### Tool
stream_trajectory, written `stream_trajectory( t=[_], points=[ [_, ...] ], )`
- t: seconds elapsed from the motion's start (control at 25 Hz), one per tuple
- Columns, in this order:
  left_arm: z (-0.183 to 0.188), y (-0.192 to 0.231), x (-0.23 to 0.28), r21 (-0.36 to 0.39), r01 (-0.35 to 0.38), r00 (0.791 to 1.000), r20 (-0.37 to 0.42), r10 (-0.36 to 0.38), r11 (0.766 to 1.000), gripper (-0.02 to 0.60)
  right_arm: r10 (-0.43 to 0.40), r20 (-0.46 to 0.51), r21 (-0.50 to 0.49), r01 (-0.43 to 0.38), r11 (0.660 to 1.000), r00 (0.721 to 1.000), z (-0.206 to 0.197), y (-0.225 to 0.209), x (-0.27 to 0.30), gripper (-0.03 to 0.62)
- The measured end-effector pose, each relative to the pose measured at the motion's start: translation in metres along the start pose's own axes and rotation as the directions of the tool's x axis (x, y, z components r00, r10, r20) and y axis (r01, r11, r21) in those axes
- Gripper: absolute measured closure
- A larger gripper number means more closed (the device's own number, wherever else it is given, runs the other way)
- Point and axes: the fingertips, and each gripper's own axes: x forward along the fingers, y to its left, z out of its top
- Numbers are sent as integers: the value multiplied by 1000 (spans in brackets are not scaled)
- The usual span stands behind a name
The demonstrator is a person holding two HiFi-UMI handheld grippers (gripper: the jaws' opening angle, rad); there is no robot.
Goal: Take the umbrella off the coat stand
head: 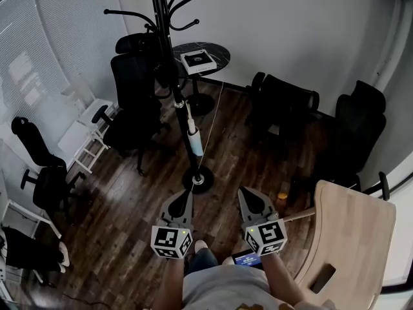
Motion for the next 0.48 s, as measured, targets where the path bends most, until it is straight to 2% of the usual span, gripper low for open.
stream_trajectory(
  t=[0.48],
  points=[
    [-10,9,15,-34,-22,1000,-17,21,999,561,38,-30,12,-37,999,999,-13,-9,17,585]
  ],
)
